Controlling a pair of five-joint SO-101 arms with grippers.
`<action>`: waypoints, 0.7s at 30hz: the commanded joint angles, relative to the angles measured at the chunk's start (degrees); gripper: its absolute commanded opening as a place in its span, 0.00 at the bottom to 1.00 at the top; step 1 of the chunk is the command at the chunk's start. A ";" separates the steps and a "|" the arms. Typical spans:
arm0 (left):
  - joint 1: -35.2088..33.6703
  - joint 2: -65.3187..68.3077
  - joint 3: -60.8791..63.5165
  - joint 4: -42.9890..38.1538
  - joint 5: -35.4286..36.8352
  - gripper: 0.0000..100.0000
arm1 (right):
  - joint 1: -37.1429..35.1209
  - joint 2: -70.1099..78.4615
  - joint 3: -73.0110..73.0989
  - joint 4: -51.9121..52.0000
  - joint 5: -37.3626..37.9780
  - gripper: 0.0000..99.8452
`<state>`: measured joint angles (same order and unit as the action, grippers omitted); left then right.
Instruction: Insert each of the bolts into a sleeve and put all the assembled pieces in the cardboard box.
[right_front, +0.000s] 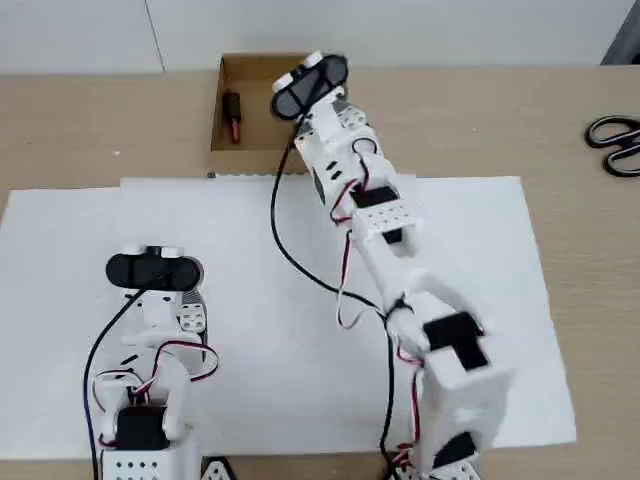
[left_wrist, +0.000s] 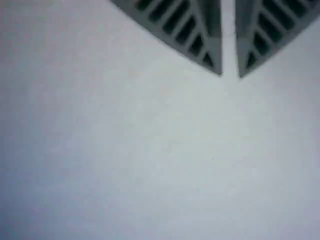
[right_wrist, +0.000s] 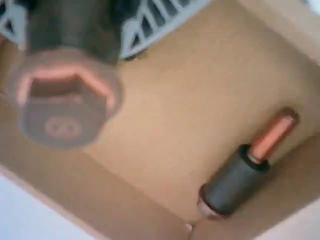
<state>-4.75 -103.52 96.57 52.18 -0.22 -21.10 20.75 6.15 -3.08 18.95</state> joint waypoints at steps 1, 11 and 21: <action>-0.26 -0.62 -0.22 -1.14 0.18 0.01 | -0.57 6.37 -10.99 -4.79 5.10 0.00; -0.26 -0.62 -0.22 -1.14 0.18 0.01 | -6.64 17.36 -20.48 -6.20 14.77 0.00; -0.26 -0.62 -0.22 -1.14 0.18 0.01 | -7.34 17.36 -22.07 2.51 14.59 0.24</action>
<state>-4.75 -103.52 96.57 52.18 -0.22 -28.40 39.91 -11.43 -1.58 33.19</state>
